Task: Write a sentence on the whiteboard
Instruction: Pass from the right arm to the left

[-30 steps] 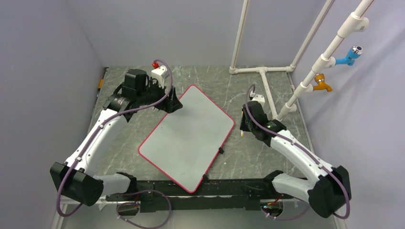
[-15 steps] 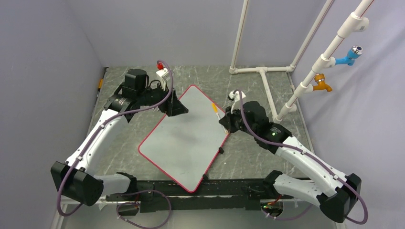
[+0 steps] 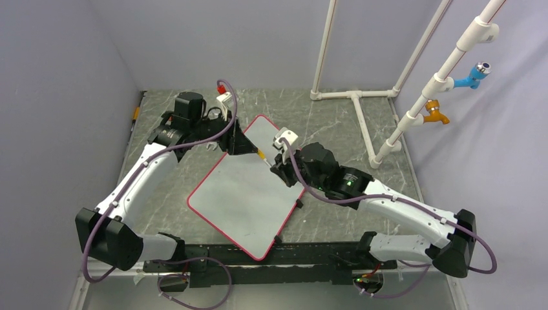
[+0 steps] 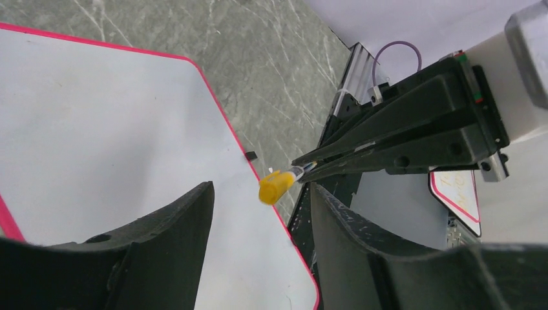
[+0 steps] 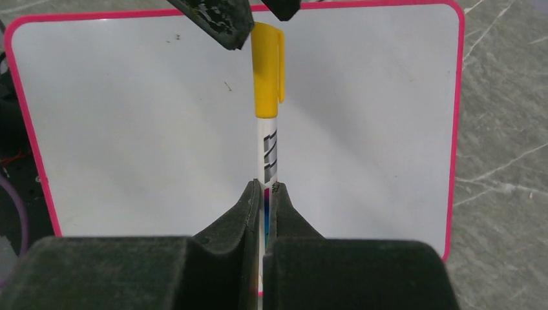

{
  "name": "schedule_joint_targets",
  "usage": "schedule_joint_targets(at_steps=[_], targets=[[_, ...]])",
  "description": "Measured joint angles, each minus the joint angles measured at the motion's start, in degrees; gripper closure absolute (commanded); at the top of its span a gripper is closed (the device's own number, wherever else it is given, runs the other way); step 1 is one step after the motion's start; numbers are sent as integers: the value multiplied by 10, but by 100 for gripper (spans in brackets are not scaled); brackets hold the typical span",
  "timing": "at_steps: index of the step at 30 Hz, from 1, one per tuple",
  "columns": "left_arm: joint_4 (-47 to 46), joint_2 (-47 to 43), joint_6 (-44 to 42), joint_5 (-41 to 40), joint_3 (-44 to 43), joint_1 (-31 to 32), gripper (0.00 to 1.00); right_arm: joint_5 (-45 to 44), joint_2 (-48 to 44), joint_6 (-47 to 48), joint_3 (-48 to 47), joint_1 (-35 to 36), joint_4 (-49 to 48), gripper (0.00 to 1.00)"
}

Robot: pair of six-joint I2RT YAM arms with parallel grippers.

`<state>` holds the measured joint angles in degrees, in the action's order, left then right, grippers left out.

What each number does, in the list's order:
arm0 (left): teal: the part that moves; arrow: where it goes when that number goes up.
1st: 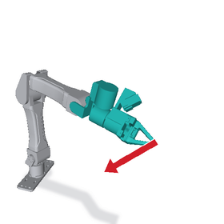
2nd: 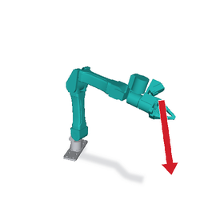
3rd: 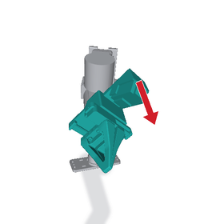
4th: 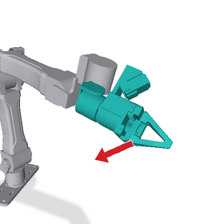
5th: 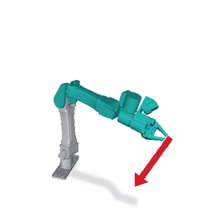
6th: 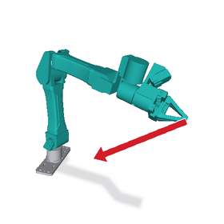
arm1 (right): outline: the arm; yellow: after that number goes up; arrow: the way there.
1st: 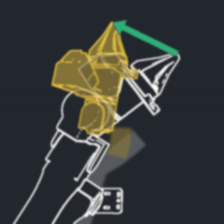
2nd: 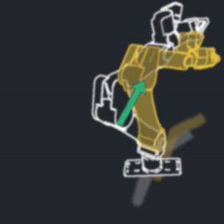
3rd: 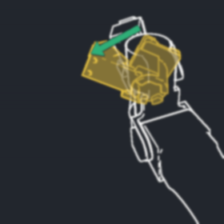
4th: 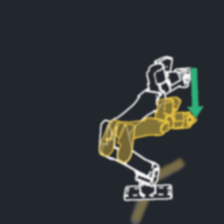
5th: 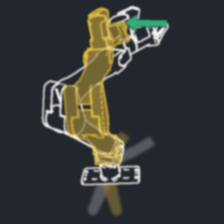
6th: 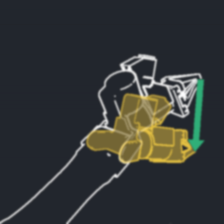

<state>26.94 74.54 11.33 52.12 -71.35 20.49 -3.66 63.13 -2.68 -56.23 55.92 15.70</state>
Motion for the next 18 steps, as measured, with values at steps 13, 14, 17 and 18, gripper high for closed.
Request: schedule_joint_targets(at_steps=[13,14,17,18], targets=[[-3,17,19,16,0,0,55,-44,23,58,-23,24,-17,100],[-4,18,20,19,0,0,55,-47,25,61,-26,24,-17,100],[-11,21,24,28,2,0,54,-51,28,67,-27,26,-22,100],[-14,22,26,31,2,0,53,-51,29,69,-27,26,-22,100]])
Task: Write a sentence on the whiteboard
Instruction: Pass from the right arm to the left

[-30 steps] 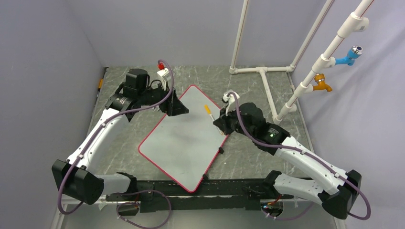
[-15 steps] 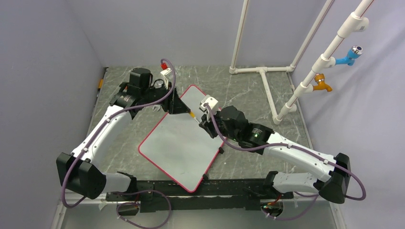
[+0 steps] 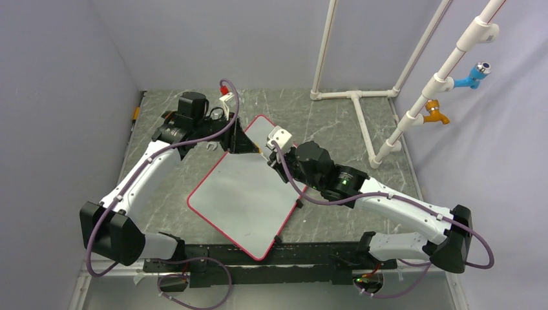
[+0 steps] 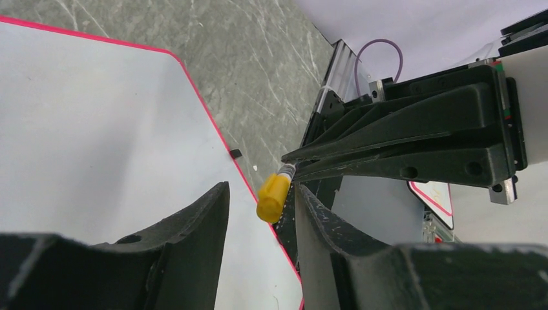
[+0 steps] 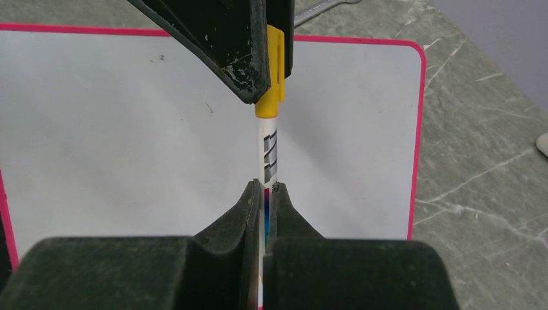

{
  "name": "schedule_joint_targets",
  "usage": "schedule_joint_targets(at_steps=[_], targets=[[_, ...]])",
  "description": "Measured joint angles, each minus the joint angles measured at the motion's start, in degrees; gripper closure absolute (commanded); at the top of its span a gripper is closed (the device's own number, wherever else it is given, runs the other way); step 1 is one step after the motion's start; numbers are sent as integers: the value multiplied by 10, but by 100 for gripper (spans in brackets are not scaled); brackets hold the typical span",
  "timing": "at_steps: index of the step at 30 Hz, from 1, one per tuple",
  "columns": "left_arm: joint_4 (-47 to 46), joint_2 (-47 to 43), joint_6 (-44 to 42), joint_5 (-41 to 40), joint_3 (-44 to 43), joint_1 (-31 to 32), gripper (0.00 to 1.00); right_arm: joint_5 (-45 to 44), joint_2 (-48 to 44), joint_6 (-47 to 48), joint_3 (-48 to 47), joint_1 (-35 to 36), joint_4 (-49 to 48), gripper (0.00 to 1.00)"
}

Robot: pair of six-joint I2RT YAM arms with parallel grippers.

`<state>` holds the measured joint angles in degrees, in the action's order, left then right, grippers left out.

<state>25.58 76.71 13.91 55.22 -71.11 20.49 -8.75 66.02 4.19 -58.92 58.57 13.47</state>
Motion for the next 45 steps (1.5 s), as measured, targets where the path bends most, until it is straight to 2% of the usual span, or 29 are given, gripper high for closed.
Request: schedule_joint_targets(at_steps=[3,14,17,19,20,28,29,32,34,36,39,45], targets=[[-6,0,6,6,4,0,54,-2,4,4,0,2,-3,100],[-14,4,21,25,5,0,72,-12,12,15,-1,7,-7,100],[-16,7,24,30,5,0,82,-15,13,19,-3,8,-7,100],[-21,9,29,36,6,0,96,-17,15,21,-3,9,-9,100],[-23,9,29,37,6,0,100,-18,17,21,-3,9,-9,100],[-31,10,33,39,6,-1,100,-31,19,23,-3,10,-14,100],[-32,10,33,39,7,-1,100,-32,19,23,-3,10,-14,96],[-37,10,33,39,8,0,100,-34,19,19,-3,10,-15,64],[-38,10,33,40,9,0,100,-37,19,13,-3,10,-16,46],[-39,10,33,40,11,0,100,-43,18,8,-3,10,-19,33],[-38,9,31,39,14,0,100,-48,16,-2,-3,10,-25,19],[-38,-9,26,39,15,0,100,-59,-6,-19,1,10,-30,3]])
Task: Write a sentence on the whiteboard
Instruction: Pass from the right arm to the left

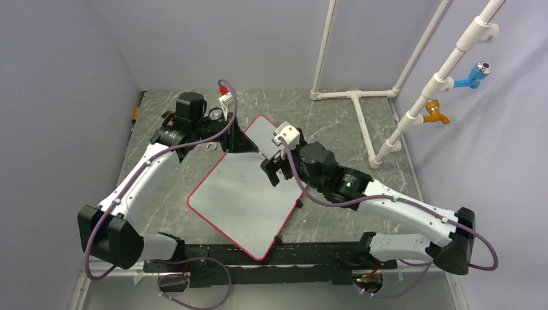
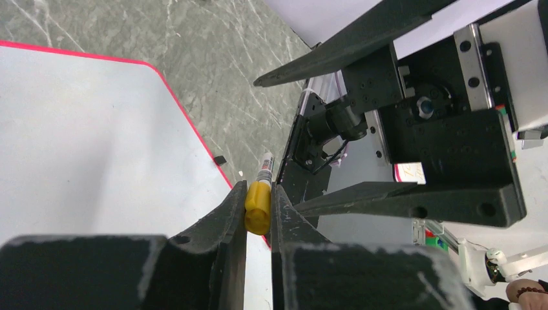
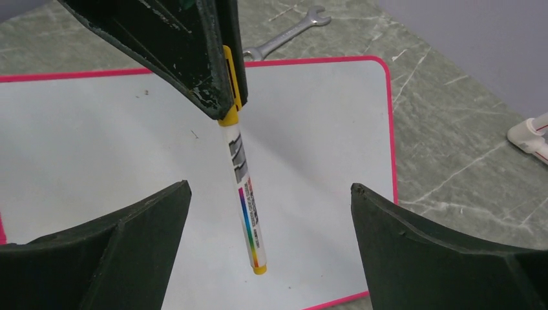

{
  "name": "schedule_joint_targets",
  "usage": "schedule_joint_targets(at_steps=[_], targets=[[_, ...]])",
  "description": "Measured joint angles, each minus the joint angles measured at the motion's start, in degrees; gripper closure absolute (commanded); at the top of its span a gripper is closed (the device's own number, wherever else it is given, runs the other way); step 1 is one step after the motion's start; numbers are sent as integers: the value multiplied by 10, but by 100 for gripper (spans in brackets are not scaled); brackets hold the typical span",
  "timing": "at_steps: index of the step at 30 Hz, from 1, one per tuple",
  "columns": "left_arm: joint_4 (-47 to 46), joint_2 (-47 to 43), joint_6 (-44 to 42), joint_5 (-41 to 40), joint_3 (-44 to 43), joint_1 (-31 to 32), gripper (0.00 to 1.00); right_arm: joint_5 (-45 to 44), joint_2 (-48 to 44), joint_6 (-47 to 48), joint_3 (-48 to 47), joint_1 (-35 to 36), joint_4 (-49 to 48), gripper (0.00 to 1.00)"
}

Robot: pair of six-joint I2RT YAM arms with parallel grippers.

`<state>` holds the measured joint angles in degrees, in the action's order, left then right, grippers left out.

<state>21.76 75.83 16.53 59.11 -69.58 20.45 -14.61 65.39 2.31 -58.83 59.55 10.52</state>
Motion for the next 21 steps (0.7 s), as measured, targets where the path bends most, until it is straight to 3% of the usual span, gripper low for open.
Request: schedule_joint_targets(at_steps=[6,12,21], targets=[[-4,-19,-6,3,1,0,100,23,-54,-37,17,-30,-7,1],[-27,-41,-8,7,21,0,100,129,-98,-97,44,-128,-30,0],[-97,-132,-9,-42,89,0,100,284,-92,-185,57,-187,-78,0]])
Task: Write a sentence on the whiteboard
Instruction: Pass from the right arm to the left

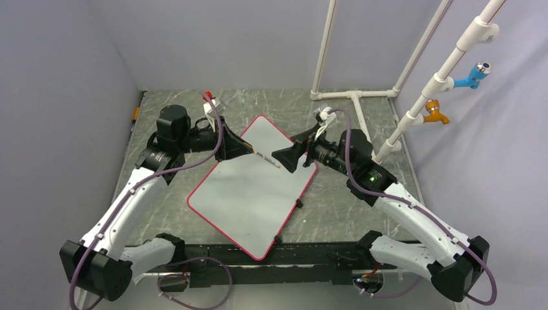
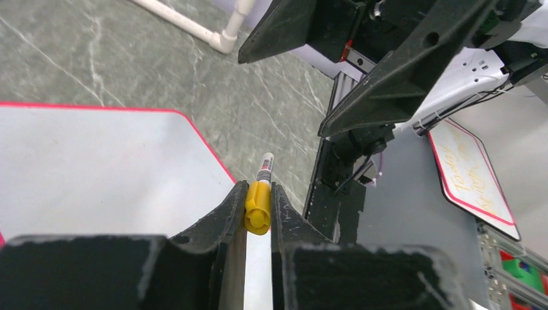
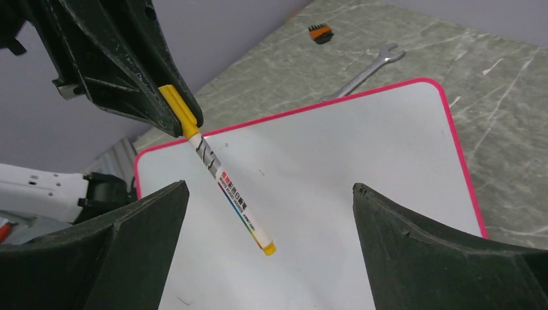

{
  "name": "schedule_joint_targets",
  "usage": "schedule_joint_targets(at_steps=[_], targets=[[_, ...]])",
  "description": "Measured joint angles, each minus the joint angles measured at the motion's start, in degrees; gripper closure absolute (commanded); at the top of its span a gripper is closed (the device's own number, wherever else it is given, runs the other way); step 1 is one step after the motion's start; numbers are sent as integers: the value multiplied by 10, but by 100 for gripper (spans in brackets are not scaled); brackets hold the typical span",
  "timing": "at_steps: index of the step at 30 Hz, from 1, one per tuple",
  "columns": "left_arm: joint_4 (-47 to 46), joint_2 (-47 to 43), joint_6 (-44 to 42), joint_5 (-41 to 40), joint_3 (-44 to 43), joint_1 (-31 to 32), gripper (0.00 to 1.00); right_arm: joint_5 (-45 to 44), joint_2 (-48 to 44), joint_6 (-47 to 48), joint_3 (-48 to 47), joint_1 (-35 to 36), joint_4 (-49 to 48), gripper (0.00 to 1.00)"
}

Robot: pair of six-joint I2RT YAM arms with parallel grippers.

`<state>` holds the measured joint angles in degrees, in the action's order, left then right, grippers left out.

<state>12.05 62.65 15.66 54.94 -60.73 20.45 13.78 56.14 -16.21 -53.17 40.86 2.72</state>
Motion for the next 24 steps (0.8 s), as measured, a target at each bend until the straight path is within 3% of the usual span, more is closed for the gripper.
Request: schedule_joint_targets(at_steps=[13,24], targets=[[-73,-11,27,-6,8,0,100,205,3,-202,62,-144,-186,0],[-112,-87,99,-39,-22,0,100,288,66,-396,72,-168,-422,2]])
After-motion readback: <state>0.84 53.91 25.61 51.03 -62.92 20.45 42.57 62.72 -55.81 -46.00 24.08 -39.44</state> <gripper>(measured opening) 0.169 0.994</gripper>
